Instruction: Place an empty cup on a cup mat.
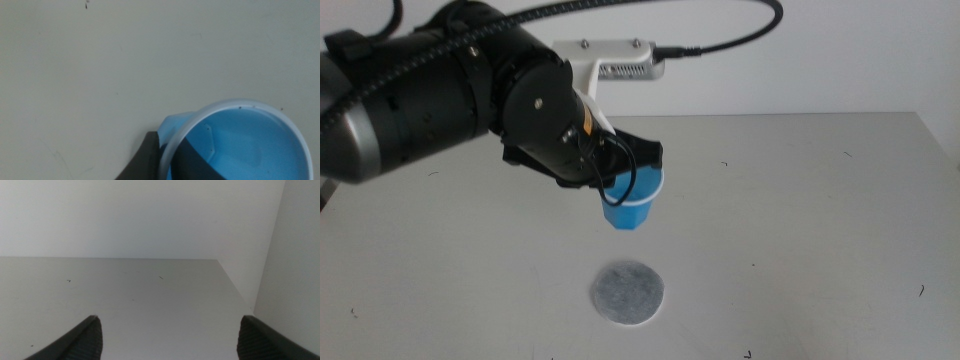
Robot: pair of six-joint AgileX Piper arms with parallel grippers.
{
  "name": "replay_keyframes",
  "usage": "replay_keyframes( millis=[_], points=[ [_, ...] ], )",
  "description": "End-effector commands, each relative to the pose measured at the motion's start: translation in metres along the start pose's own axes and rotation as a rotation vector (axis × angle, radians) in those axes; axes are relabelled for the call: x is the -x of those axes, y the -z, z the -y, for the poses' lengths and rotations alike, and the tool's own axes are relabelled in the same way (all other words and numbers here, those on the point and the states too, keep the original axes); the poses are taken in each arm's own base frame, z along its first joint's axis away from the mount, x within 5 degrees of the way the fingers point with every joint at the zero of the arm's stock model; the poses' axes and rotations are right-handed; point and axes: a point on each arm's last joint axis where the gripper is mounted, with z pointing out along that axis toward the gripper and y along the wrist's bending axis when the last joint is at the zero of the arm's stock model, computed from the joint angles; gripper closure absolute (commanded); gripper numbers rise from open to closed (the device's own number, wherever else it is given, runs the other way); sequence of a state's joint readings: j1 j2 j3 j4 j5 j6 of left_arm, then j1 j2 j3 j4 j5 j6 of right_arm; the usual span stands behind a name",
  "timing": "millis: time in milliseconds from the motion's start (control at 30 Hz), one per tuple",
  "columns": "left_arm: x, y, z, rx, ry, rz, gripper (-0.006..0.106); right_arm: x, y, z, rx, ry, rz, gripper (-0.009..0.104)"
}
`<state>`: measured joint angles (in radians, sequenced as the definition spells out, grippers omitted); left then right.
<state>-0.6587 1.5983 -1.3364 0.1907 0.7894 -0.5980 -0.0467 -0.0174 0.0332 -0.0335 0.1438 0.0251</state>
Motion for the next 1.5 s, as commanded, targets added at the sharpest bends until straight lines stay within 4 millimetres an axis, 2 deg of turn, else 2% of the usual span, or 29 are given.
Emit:
replay_keyframes(
  millis=[0,200,367,767,967,1000,1233,1300,1400,1433,1467],
  points=[
    [-0.002,0.013,0.006,-0.052,0.016,0.078,0.093,0.012,0.003,0.000,0.002,0.017,0.109,0.001],
    [-0.035,-0.016,0.006,-0.093,0.058,0.057,0.093,0.012,0.003,0.000,0.002,0.017,0.109,0.001],
    [-0.051,-0.031,0.003,-0.126,0.078,0.065,0.093,0.012,0.003,0.000,0.002,0.017,0.109,0.001],
    [-0.071,-0.075,0.001,-0.088,0.055,-0.018,0.093,0.012,0.003,0.000,0.002,0.017,0.109,0.001],
    [-0.073,-0.079,0.001,-0.082,0.054,-0.029,0.091,0.012,0.003,0.000,0.002,0.017,0.109,0.001],
    [-0.072,-0.077,0.001,-0.083,0.053,-0.025,0.087,0.012,0.003,0.000,0.002,0.017,0.109,0.001],
    [-0.061,-0.043,-0.004,-0.075,-0.004,0.048,0.043,0.012,0.003,0.000,0.002,0.017,0.109,0.001],
    [-0.057,-0.028,-0.005,-0.081,-0.015,0.084,0.032,0.012,0.003,0.000,0.002,0.017,0.109,0.001],
    [-0.050,0.003,-0.011,-0.080,-0.050,0.159,0.008,0.012,0.003,0.000,0.002,0.017,0.109,0.001],
    [-0.048,0.014,-0.013,-0.077,-0.067,0.188,-0.004,0.012,0.003,0.000,0.002,0.017,0.109,0.001],
    [-0.046,0.026,-0.016,-0.079,-0.080,0.216,-0.004,0.012,0.003,0.000,0.002,0.017,0.109,0.001]
  ],
)
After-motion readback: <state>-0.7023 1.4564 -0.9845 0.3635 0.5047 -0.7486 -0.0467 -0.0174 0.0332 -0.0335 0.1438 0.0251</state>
